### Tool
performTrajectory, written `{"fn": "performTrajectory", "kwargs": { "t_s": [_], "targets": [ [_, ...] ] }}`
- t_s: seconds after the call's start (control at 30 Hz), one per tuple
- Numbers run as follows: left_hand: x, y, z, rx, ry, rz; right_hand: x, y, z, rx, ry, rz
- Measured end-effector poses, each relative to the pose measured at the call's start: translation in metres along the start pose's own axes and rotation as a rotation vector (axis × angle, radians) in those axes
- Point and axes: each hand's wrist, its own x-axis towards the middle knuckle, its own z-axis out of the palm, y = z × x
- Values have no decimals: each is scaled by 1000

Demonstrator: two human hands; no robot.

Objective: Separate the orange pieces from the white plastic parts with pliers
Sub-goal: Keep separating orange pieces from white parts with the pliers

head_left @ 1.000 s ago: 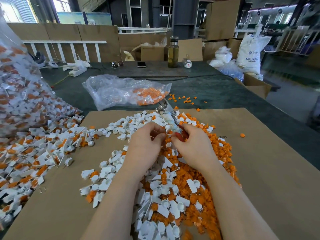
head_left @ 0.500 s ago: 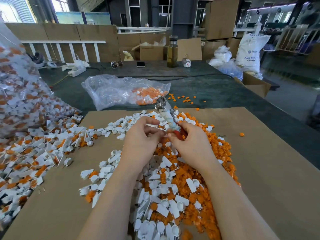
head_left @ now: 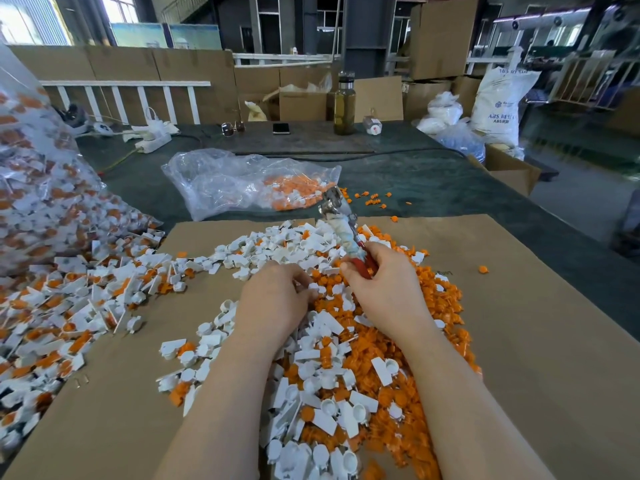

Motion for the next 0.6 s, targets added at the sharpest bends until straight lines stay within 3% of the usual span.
{"fn": "performTrajectory", "kwargs": {
  "t_s": [0.23, 0.6],
  "targets": [
    [-2, -1, 3, -20, 56, 38, -1, 0, -1, -8, 8, -14],
    [-8, 10, -14, -735, 47, -129, 0, 0, 0, 40, 16, 7]
  ]
}}
